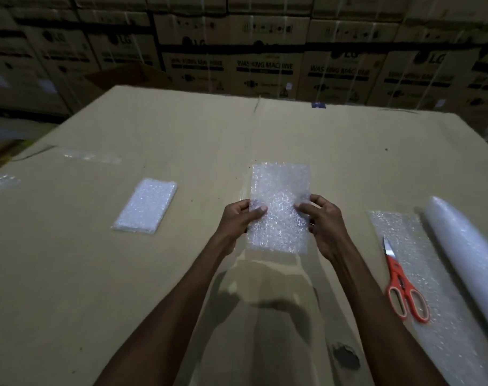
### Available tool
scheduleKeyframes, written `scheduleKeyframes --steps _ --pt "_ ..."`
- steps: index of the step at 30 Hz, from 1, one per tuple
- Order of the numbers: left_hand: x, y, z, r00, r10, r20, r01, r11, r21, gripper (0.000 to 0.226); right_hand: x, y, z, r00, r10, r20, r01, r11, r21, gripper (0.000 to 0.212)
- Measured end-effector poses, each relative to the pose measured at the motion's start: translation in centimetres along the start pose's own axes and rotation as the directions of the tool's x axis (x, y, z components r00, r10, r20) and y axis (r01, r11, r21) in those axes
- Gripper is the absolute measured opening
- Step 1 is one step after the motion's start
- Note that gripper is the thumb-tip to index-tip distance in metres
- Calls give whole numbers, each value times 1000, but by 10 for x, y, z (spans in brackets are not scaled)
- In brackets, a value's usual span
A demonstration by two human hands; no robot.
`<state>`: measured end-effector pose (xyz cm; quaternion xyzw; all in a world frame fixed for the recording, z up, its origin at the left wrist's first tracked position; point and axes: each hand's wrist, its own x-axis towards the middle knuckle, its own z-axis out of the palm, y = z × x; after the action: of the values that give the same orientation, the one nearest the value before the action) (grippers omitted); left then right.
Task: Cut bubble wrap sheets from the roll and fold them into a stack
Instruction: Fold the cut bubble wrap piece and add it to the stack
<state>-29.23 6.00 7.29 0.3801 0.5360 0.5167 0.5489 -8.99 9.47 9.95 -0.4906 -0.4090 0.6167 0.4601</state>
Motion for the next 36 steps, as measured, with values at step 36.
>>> scheduleKeyframes --steps 36 --pt "95 11 -382 948 -132 -288 185 969 163 21 79 122 355 960 155 -232 -194 968 -157 17"
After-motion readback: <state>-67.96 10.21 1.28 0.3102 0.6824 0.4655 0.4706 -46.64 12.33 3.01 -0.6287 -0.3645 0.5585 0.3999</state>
